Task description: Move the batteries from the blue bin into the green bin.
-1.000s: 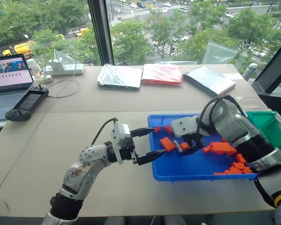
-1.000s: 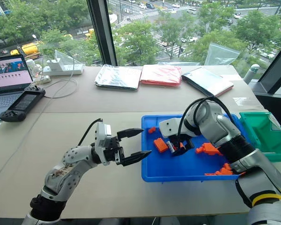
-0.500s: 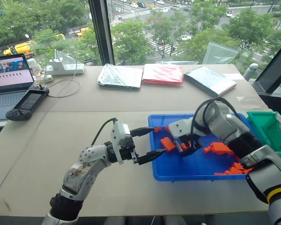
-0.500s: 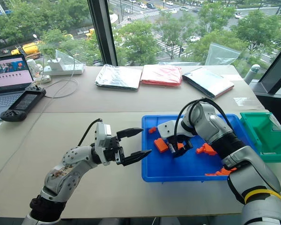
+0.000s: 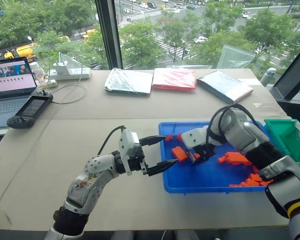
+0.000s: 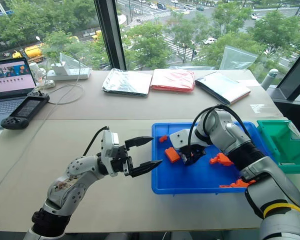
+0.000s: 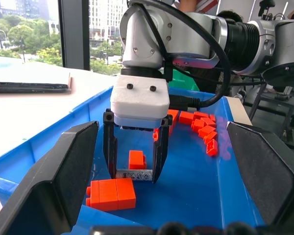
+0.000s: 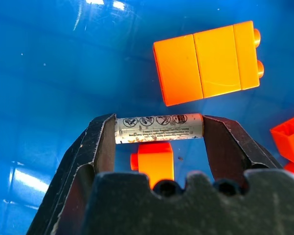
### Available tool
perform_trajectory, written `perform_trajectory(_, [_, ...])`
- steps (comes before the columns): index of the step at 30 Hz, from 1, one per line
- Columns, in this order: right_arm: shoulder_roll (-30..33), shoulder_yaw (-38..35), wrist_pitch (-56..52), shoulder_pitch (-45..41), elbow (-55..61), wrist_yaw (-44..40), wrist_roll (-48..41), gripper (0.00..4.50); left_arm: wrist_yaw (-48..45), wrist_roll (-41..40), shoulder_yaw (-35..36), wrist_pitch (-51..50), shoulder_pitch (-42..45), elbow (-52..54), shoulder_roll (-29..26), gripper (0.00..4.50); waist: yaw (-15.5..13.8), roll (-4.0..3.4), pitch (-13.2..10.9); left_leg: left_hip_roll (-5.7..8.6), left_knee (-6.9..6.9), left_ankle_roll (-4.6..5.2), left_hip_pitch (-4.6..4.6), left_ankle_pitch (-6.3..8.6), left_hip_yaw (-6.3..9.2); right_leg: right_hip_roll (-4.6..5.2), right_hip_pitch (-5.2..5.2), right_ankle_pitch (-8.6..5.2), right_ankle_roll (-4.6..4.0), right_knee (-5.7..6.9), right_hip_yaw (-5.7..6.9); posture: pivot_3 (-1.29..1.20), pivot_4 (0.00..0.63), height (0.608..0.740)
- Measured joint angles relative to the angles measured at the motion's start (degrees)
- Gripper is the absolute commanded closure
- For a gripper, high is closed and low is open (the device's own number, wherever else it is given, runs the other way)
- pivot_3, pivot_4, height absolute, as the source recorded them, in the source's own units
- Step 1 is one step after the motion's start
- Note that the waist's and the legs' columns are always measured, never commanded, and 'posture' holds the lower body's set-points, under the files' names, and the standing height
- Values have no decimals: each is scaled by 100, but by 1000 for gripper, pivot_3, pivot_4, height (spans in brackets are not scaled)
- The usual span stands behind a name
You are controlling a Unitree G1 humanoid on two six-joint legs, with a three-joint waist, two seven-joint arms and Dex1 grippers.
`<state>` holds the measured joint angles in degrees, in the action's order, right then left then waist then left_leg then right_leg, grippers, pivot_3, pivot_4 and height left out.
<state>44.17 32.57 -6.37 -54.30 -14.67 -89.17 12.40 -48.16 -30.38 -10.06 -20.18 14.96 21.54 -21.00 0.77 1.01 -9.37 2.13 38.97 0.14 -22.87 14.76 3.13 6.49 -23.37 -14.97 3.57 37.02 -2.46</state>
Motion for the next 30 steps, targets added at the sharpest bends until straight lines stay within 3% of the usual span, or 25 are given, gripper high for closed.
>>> perform_trajectory(8, [397, -1971, -1864, 182, 1841, 1105, -509, 1992, 10, -2, 5, -7, -19, 23, -20, 0, -20, 0, 0, -2, -1, 1, -2, 1, 3, 2, 0, 0, 0, 1, 0, 0, 150, 740])
perform_trajectory(13, [250, -3211, -3880, 190, 1312, 3347, 98, 1992, 8, -3, 14, -6, -49, 23, -55, 0, -74, 2, 0, 6, -1, 1, -3, 1, 0, 8, 1, 1, -2, 3, 0, 0, 150, 740])
perform_trajectory(16, [-379, -4442, -4638, 406, 1087, 5487, 563, 1992, 24, -9, 27, -7, -57, 22, -64, 0, -84, 1, 0, 5, -9, -3, -7, -1, -4, 7, -13, 2, -3, 9, -5, 0, 150, 740])
perform_trajectory(20, [-1408, -5770, -4796, 792, 1271, 7514, 708, 1992, 59, -23, 68, -8, -52, 20, -48, 0, -35, -1, 2, 5, -9, -21, -51, -13, -20, 5, -75, 3, -5, 40, -26, 0, 150, 740])
perform_trajectory(24, [-1979, -6555, -4625, 1164, 1352, 8771, 627, 1992, 82, -29, 68, -11, -47, 20, -22, 0, 7, -3, 3, 7, -8, -20, -51, -14, -25, 6, -79, 4, -5, 76, -30, 0, 150, 740])
perform_trajectory(30, [-2023, -7106, -4443, 1184, 1184, 9541, 242, 1992, 78, -38, 126, -11, -46, 20, -81, 0, 43, -7, 5, 5, -8, -13, -39, -15, -29, 0, -71, 3, -5, 73, -32, 0, 150, 740])
